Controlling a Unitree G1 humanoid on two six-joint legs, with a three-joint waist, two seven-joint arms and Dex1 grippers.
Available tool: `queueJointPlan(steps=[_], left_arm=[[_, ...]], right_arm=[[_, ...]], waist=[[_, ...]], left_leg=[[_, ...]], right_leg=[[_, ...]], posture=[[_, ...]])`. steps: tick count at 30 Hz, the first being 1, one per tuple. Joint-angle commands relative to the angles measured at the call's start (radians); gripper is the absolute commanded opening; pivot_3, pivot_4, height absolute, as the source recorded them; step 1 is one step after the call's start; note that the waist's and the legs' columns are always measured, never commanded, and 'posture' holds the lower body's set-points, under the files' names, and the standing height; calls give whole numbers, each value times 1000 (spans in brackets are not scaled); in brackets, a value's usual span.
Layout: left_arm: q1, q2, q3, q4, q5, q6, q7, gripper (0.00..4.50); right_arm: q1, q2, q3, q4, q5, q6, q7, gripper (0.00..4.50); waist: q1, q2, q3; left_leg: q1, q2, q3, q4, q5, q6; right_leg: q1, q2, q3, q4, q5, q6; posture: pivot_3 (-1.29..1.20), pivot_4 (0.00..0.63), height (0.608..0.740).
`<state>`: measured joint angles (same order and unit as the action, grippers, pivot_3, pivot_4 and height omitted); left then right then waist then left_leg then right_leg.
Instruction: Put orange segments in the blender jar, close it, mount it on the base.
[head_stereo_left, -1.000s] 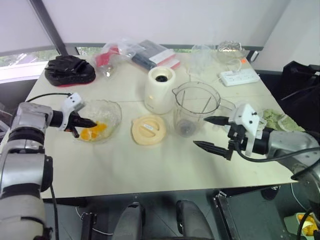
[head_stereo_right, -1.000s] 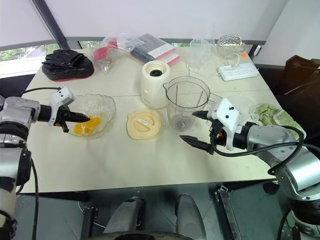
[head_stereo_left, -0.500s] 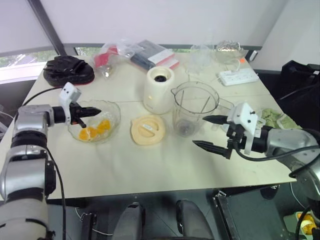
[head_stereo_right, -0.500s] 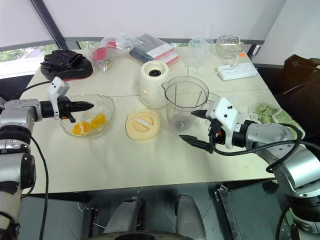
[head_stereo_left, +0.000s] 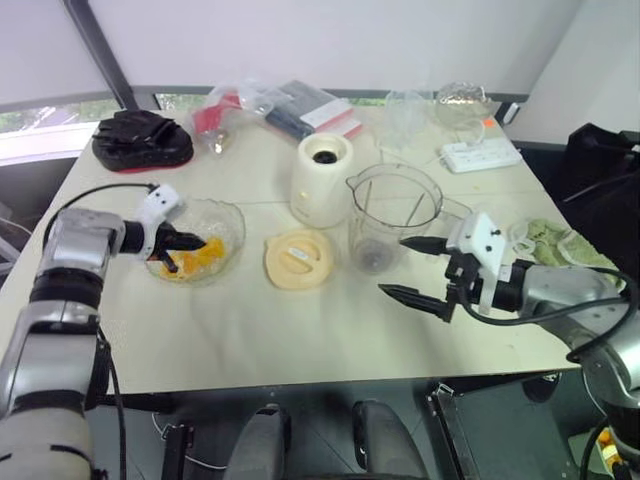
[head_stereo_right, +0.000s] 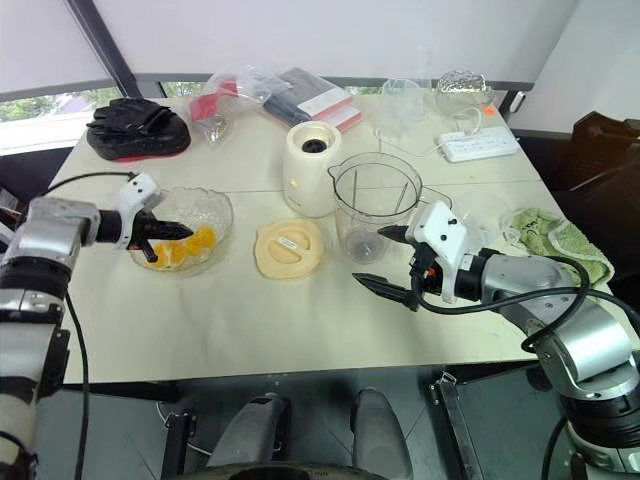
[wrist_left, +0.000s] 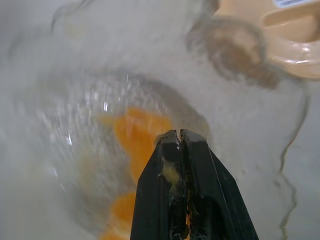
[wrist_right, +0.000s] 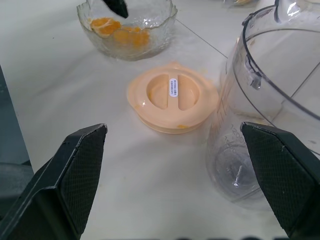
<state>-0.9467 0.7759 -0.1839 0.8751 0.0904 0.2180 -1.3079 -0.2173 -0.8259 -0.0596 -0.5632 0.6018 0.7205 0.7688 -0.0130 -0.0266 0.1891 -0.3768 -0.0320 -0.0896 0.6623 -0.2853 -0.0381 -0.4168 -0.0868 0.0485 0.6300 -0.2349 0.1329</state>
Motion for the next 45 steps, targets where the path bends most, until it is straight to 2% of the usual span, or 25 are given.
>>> queueJointPlan(steps=[1,8,11,15,19,33,45], left_arm=[[-74,3,-61,58,61,-85,-64,65],[-157,-48,-170,218,182,-227,-77,65],[-167,-59,-178,266,207,-262,-39,885],[-175,-69,-171,305,219,-280,3,2795],[-184,-74,-168,323,221,-288,14,2795],[-240,-55,-187,356,288,-317,14,2795],[-241,-63,-189,385,310,-316,88,2795]], right_arm=[[-13,-1,-3,-8,-2,-13,13,4500],[-31,-8,2,5,-12,-14,37,4500],[-19,-7,-3,-5,-12,-13,35,4500],[-1,-5,-9,-20,-10,-9,26,4500],[8,-6,-12,-27,-7,-6,21,4500],[-6,-2,-1,-16,-17,-15,22,4500],[-17,18,11,-7,-36,-22,15,4500]], waist=[[-3,0,0],[-5,0,0],[-4,0,0],[-1,0,0],[0,0,0],[-1,0,0],[-1,0,0]], left_leg=[[0,0,0,0,0,0],[0,0,0,0,0,0],[-1,0,0,0,0,1],[-5,0,0,1,0,1],[-10,0,-1,3,0,1],[-11,-1,-1,3,0,1],[-11,-1,-1,3,0,1]], right_leg=[[0,0,0,0,0,0],[0,0,0,0,0,0],[-2,0,0,0,0,0],[-5,0,0,0,0,0],[-9,0,0,1,0,1],[-9,0,0,1,1,1],[-9,0,0,1,1,1]], posture=[[0,150,740],[0,150,740],[0,150,740],[0,150,740],[0,150,740],[0,150,740],[0,150,740]])
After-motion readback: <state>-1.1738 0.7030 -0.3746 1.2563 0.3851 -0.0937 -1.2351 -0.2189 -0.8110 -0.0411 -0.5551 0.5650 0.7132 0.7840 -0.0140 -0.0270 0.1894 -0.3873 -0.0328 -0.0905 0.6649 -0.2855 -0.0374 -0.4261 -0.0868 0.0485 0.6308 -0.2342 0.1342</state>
